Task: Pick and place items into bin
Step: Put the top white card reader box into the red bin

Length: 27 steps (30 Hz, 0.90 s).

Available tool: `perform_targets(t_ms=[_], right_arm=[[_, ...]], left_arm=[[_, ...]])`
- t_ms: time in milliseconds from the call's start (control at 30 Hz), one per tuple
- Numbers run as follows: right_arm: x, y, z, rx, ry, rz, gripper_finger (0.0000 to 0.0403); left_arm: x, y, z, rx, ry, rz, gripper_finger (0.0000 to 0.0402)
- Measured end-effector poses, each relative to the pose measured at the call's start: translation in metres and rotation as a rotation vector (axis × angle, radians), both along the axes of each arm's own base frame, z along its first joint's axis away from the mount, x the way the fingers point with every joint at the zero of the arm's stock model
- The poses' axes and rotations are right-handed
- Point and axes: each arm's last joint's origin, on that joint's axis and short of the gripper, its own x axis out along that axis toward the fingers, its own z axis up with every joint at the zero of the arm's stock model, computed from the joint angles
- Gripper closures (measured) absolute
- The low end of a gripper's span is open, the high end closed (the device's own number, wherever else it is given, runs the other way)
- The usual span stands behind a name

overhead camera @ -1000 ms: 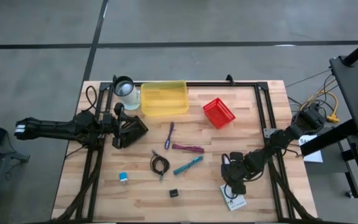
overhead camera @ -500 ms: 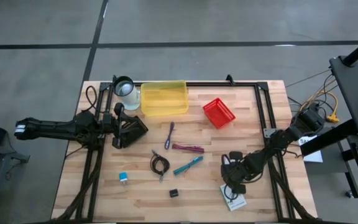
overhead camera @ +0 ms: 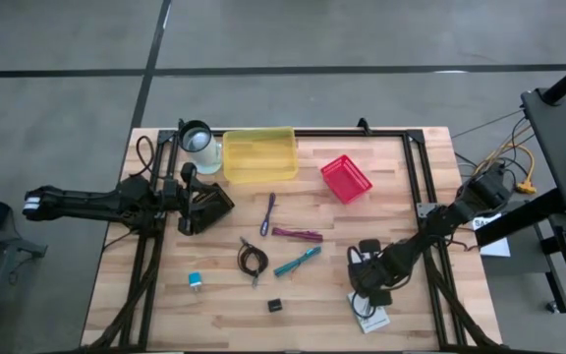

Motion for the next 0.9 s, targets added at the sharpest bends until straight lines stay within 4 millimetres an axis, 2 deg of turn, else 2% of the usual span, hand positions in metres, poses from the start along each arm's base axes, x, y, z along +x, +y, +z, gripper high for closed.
perform_targets(t_ms=[167,633,733,900], right_arm=[[0.008,0.005,0.015,-0.007,-0.022,0.053,0.0394],[0.028,0.010,0.062,-0.188,-0.156,0.186,0.0394],[0.037,0.006,0.071,-0.244,-0.220,0.166,0.0394],[0.055,-0.011,0.084,-0.351,-0.323,0.040,0.0394]], left_arm=[[0.001,0.000,-0.001,0.000,0.006,-0.001,0.0242],[0.003,0.000,-0.003,0.009,0.026,0.001,0.0242],[0.003,0.000,-0.003,0.009,0.025,0.002,0.0242],[0.003,0.000,-0.003,0.008,0.025,0.002,0.0242]])
